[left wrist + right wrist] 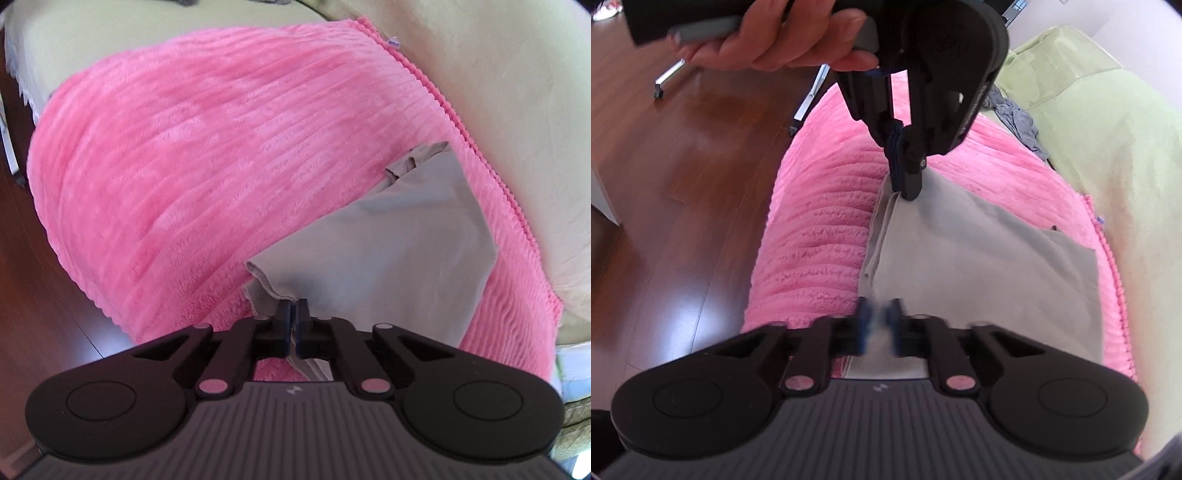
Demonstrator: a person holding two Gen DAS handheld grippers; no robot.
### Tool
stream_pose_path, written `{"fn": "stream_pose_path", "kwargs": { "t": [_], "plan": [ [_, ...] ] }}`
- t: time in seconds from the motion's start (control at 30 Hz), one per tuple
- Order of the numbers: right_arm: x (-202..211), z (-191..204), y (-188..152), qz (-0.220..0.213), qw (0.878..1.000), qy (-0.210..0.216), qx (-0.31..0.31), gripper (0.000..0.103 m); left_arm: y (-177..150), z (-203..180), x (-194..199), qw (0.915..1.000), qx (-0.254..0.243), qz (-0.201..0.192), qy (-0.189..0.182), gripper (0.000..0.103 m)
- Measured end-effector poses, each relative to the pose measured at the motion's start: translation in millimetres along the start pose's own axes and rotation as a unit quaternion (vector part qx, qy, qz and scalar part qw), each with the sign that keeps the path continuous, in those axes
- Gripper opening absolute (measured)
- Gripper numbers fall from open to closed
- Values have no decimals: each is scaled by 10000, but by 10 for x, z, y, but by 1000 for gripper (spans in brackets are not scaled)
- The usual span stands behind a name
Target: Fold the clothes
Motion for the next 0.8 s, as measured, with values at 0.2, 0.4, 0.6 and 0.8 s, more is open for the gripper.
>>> {"fn": "stream_pose_path", "kwargs": {
  "t": [0.2, 0.4, 0.6, 0.8],
  "plan": [
    [144, -75, 7, -136, 9997, 201, -76, 2, -53, -141, 225, 9985, -376, -264, 305, 0],
    [105, -22, -113, -7, 9991, 367, 218, 2, -182, -294, 221, 9938, -815, -307, 694, 0],
    [43, -28, -139, 142, 9985, 507, 156, 14, -329, -180, -33, 9909, -776, -2, 1104, 0],
    [206, -289, -46, 78, 9975, 697, -86, 17, -340, -76, 187, 9822, -959, 45, 1612, 0]
  ]
}}
Point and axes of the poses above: each gripper's, at about its wrist camera, not at the fingertips, and x roughly against the way its jaws point, z to its left, y to its top, the point moved 9 cm from there along -x, roughly the way its jaws point, and after that the axes turned 15 degrees about -x, right-handed, at the moved point
